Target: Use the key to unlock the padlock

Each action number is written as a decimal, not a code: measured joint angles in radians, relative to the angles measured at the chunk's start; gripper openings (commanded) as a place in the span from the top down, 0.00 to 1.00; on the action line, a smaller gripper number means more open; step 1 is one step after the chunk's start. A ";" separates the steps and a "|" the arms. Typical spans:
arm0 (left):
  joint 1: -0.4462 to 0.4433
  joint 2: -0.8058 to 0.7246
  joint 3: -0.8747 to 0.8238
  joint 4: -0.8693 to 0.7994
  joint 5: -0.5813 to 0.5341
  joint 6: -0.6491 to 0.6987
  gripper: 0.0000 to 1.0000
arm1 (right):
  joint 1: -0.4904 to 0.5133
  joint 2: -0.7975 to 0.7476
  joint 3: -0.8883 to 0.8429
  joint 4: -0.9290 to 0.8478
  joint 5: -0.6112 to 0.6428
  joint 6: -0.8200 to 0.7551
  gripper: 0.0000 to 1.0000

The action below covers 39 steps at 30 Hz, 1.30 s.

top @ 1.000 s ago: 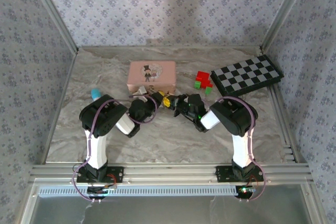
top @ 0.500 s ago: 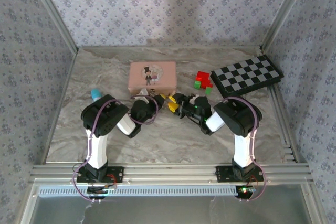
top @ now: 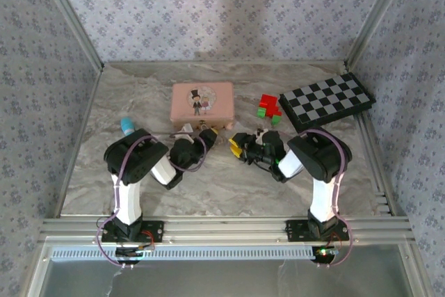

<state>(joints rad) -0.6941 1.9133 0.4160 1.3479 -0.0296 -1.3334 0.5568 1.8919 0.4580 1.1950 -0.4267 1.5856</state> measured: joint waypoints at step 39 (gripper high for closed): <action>0.584 -0.993 -0.095 -1.159 0.092 0.279 0.10 | 0.483 0.368 1.475 -2.117 0.757 -1.195 0.40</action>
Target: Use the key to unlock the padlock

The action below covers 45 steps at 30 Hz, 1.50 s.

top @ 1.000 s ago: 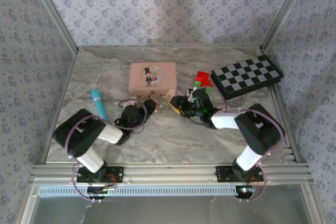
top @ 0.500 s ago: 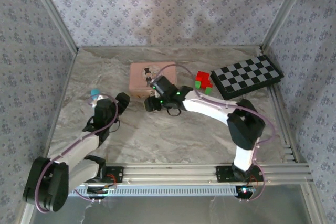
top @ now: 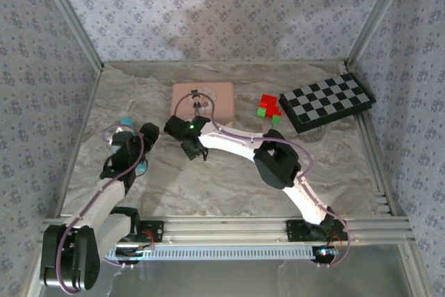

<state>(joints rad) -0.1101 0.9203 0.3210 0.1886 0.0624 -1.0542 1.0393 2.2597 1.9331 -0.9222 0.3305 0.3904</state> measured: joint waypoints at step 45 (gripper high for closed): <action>-0.003 -0.050 -0.018 -0.003 0.073 -0.011 0.15 | -0.102 -0.131 -0.323 0.312 -0.090 -0.069 0.96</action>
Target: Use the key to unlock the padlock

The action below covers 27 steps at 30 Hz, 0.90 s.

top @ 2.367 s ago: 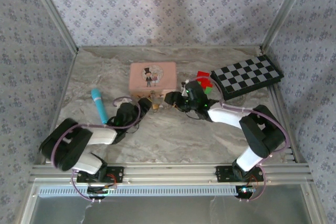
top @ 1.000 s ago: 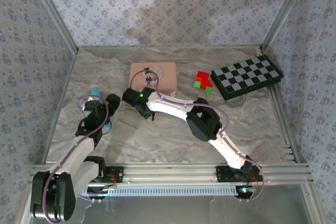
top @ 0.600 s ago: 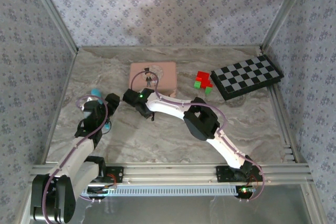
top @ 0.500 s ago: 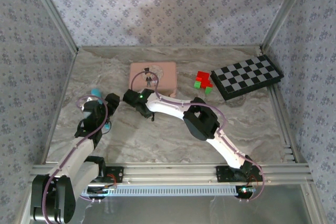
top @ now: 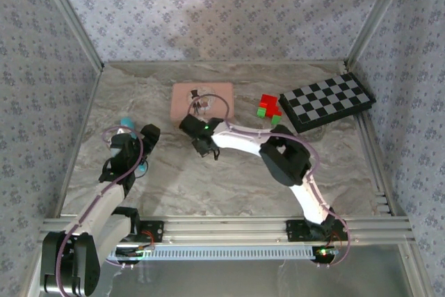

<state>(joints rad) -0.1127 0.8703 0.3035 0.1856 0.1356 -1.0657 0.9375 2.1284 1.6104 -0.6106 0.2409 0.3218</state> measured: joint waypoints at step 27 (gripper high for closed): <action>-0.220 0.415 0.084 0.291 0.130 -0.009 0.40 | -0.223 0.017 0.087 -0.040 -0.578 -0.744 1.00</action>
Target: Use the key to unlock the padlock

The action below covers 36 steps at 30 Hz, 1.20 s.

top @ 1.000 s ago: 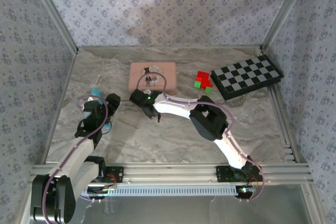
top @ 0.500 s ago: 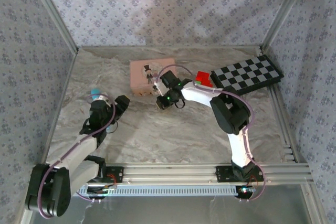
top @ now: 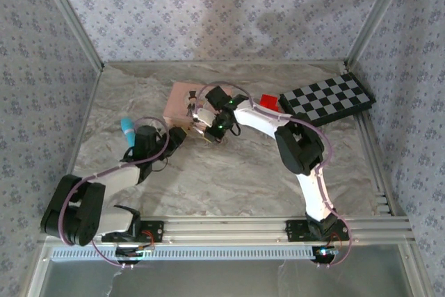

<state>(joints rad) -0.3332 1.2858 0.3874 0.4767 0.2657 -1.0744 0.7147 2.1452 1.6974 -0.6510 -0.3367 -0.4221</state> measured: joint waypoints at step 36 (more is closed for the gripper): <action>0.248 0.338 0.359 -0.058 0.118 0.311 0.31 | 0.009 0.087 0.148 -0.097 -0.044 -0.034 1.00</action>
<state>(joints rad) -0.0849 1.6234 0.7460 0.4187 0.3840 -0.7631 0.7235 2.2322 1.8458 -0.7483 -0.3809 -0.4564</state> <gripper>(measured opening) 0.710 0.075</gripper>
